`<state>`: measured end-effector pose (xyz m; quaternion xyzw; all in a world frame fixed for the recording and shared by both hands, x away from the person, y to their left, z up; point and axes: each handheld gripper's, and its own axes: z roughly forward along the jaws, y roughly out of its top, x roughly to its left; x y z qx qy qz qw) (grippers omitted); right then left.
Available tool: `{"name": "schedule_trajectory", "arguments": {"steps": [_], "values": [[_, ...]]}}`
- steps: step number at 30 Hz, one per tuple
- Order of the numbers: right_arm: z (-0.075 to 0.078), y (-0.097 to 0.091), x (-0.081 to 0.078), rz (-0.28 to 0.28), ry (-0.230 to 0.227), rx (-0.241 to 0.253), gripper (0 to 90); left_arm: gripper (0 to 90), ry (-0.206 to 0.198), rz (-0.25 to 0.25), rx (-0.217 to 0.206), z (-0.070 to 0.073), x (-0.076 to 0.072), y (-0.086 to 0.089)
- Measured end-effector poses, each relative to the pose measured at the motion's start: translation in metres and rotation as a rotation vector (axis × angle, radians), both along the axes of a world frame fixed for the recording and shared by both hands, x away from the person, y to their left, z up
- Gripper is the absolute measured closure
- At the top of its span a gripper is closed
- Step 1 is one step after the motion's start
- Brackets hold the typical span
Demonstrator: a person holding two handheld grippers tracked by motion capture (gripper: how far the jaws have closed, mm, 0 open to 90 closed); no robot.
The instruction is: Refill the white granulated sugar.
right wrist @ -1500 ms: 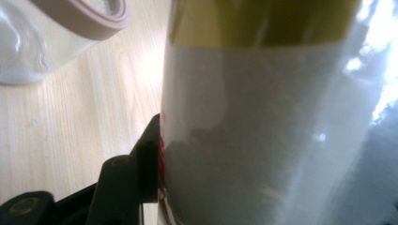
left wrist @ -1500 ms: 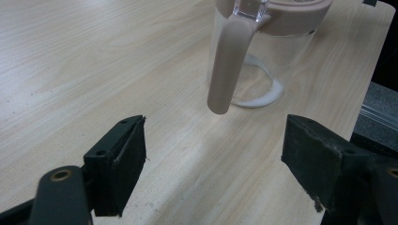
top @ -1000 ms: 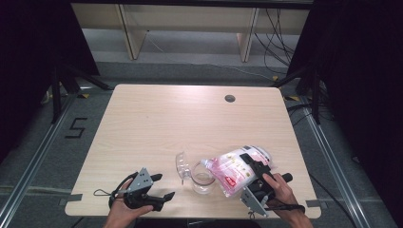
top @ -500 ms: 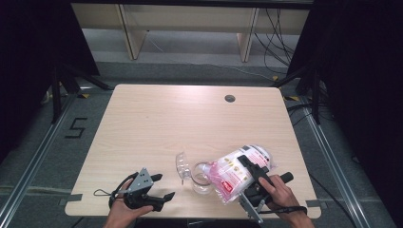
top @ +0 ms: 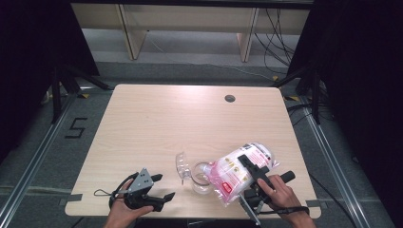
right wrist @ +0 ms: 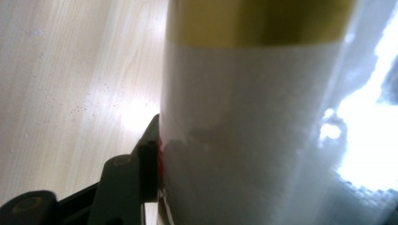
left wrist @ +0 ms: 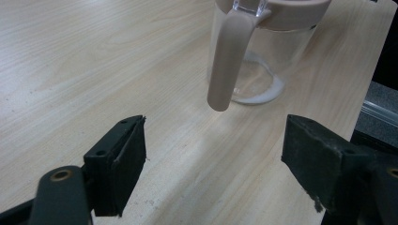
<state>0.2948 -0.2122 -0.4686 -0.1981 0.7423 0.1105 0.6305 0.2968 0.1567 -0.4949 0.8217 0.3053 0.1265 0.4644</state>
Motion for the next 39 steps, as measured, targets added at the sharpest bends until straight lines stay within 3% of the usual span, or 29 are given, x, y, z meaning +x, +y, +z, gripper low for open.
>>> {"name": "schedule_trajectory", "arguments": {"steps": [1, 2, 3, 9, 12, 13, 14, 19, 37, 39], "values": [[0.0, 0.0, 0.0, 0.001, -0.002, -0.002, 48.1, 21.7, 0.006, 0.005, -0.032, -0.001, -0.001, -0.002], [-0.001, 0.0, 0.0, -0.007, 0.006, 0.012, 48.2, 21.7, 0.005, 0.004, -0.031, -0.001, -0.001, -0.002], [0.002, 0.001, 0.0, 0.02, -0.041, -0.039, 48.2, 21.7, 0.005, 0.004, -0.031, -0.001, -0.001, -0.002], [0.001, 0.001, -0.002, 0.004, -0.054, -0.058, 48.4, 21.7, 0.008, -0.002, -0.032, -0.001, -0.001, -0.002], [0.004, 0.003, -0.002, 0.022, -0.095, -0.1, 48.5, 21.7, 0.009, -0.002, -0.032, -0.001, -0.001, -0.002], [0.003, 0.002, -0.002, 0.017, -0.081, -0.085, 48.5, 21.7, 0.011, -0.001, -0.026, -0.001, -0.001, -0.002], [0.005, 0.003, -0.002, 0.03, -0.1, -0.104, 48.5, 21.7, 0.006, -0.002, -0.024, -0.001, 0.0, -0.002], [0.005, 0.003, -0.002, 0.029, -0.107, -0.121, 48.8, 21.7, 0.007, -0.001, -0.028, -0.001, -0.001, -0.002], [0.008, 0.002, -0.003, 0.017, -0.139, -0.144, 50.0, 21.7, 0.01, -0.001, -0.022, -0.001, 0.0, -0.001], [0.009, 0.002, -0.003, 0.025, -0.132, -0.176, 50.1, 21.7, 0.011, 0.002, -0.029, -0.001, -0.001, -0.002]]}}
